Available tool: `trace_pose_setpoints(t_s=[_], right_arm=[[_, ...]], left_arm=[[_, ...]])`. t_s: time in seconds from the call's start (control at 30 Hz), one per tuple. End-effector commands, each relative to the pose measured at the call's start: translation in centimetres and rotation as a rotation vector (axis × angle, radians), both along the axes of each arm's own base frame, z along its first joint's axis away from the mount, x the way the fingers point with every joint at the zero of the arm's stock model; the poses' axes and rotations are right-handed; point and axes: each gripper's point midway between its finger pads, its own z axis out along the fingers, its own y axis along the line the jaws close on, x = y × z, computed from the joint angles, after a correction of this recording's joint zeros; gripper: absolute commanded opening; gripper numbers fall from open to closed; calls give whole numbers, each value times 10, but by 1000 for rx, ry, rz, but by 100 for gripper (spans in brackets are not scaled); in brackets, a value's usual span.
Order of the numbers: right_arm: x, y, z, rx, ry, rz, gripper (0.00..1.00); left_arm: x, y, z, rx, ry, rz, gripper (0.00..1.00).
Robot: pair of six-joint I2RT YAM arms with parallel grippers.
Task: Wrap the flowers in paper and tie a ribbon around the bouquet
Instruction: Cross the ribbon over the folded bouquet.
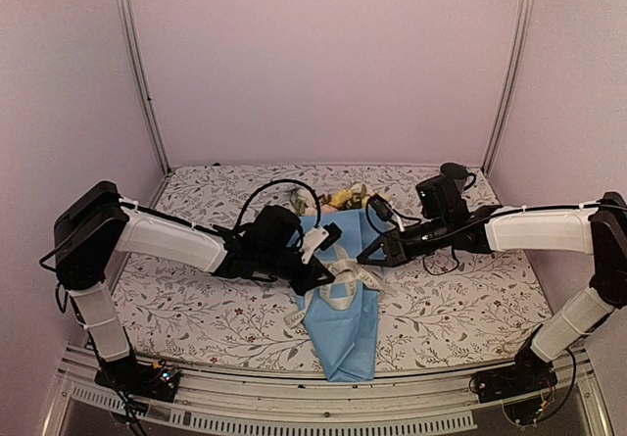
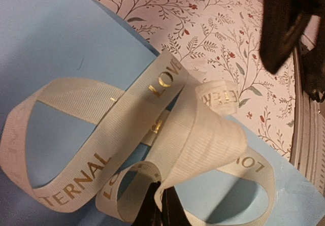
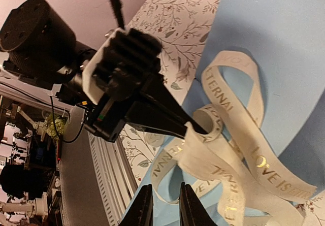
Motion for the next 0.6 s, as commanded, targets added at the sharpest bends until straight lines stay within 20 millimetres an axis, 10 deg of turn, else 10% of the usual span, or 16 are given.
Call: trace_pose_setpoints(t_s=[0.0,0.57], right_arm=[[-23,32,13,98,-27,103,15],[44,32,-68,-229,-76,-155,9]], left_arm=[[11,-2,-2,4,-2,22,0],[20,18,6,25,-10,81,0]])
